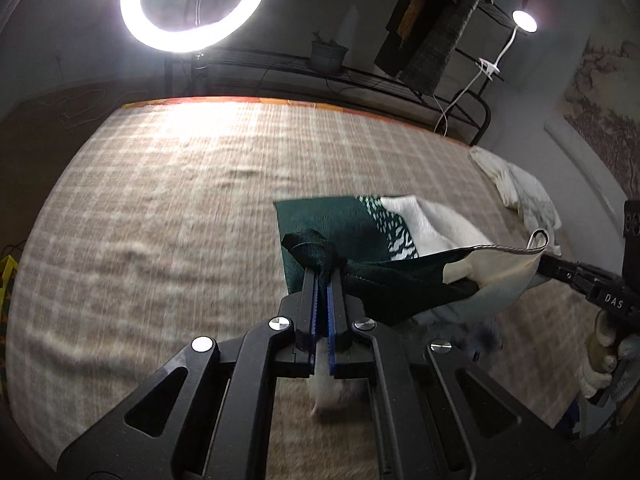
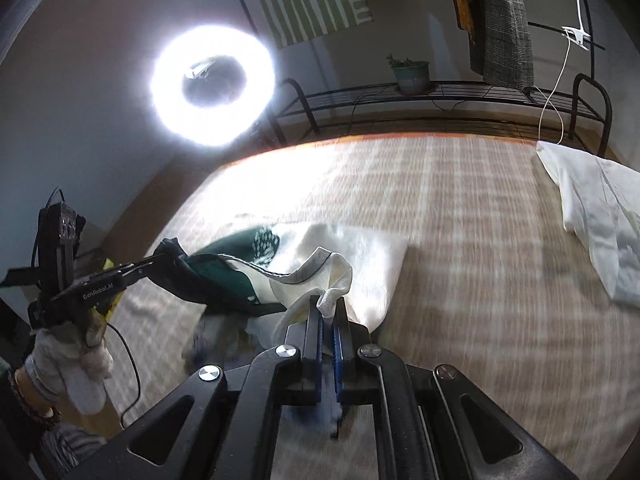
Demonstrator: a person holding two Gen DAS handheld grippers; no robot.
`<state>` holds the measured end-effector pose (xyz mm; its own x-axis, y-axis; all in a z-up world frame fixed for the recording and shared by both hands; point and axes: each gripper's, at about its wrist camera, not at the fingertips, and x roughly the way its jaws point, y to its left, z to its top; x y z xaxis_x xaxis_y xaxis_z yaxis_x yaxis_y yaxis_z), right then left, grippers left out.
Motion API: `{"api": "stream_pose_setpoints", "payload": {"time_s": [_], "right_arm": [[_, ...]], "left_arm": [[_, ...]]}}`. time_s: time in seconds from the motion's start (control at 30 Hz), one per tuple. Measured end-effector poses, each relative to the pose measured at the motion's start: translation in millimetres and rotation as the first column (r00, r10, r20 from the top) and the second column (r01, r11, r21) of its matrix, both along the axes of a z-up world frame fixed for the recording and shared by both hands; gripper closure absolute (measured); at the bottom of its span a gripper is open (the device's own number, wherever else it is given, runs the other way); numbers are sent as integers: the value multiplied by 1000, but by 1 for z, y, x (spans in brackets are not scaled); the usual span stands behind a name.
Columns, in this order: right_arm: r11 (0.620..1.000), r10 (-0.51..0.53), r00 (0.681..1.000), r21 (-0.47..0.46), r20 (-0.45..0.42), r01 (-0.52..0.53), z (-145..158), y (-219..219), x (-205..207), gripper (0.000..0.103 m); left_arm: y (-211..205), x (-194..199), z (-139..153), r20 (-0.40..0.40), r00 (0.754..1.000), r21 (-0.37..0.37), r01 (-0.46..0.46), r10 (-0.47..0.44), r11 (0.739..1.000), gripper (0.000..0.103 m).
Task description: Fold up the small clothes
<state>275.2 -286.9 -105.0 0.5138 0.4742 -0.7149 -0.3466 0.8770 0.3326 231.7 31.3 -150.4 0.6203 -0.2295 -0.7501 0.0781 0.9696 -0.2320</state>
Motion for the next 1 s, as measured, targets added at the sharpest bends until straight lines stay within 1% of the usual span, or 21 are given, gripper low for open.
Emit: {"api": "stream_pose_setpoints", "payload": {"time_s": [0.07, 0.13, 0.27, 0.3, 0.33, 0.43, 0.53, 0.57, 0.6, 0.63, 0.67, 0.7, 0.77, 0.8, 0.83, 0.9, 0.97, 1.0], "right_arm": [[999, 15, 1000, -31, 6, -15, -3, 3, -12, 101], [995, 58, 998, -83, 5, -57, -8, 8, -23, 101], [982, 92, 996, -168, 16, -88, -13, 13, -37, 100], [979, 99, 995, -182, 15, -94, -14, 13, -41, 100], [977, 104, 994, -189, 14, -100, -14, 12, -44, 97], [972, 120, 993, -204, 12, -115, -16, 8, -56, 97], [974, 118, 993, -193, 3, -115, -17, -2, -64, 96], [976, 116, 993, -183, -1, -114, -16, -5, -66, 94], [980, 115, 993, -165, -8, -115, -16, -9, -68, 87], [983, 114, 993, -146, -12, -115, -15, -13, -70, 80], [987, 109, 994, -119, -13, -110, -14, -17, -71, 77], [992, 98, 995, -81, -18, -99, -13, -23, -72, 76], [997, 72, 997, -8, -37, -72, -15, -33, -70, 74], [999, 40, 997, 37, -60, -38, -18, -41, -66, 70], [998, 21, 997, 60, -78, -17, -20, -43, -64, 68], [992, -26, 989, 120, -145, 44, -33, -52, -56, 66], [979, -56, 974, 182, -218, 97, -49, -58, -50, 66], [972, -64, 966, 205, -249, 117, -56, -58, -48, 66]], "left_arm": [[-3, -5, -4, -17, 1000, 22, 12, -12, 1000, 103], [-3, -13, -9, -40, 999, 11, 19, -18, 1000, 103], [-3, -30, -12, -59, 998, 26, 30, -28, 999, 103], [-2, -35, -12, -61, 998, 27, 34, -32, 999, 103], [-1, -41, -12, -64, 997, 29, 39, -37, 999, 103], [5, -52, -11, -73, 996, 20, 46, -45, 999, 102], [15, -66, -9, -83, 995, -7, 50, -50, 999, 95], [19, -71, -9, -84, 995, -21, 43, -45, 999, 89], [24, -74, -9, -85, 996, -37, 32, -35, 999, 81], [28, -74, -10, -88, 996, -53, 17, -21, 998, 77], [31, -74, -12, -93, 996, -69, 0, -6, 998, 69], [35, -72, -14, -101, 995, -96, -23, 13, 995, 65], [46, -67, -20, -134, 989, -177, -81, 57, 981, 64], [51, -64, -26, -166, 983, -232, -115, 77, 966, 62], [55, -60, -32, -200, 975, -283, -148, 92, 948, 60], [62, -55, -45, -253, 961, -364, -204, 114, 909, 59], [67, -51, -57, -303, 944, -424, -253, 127, 870, 59], [67, -49, -61, -318, 939, -440, -266, 129, 858, 59]]}}
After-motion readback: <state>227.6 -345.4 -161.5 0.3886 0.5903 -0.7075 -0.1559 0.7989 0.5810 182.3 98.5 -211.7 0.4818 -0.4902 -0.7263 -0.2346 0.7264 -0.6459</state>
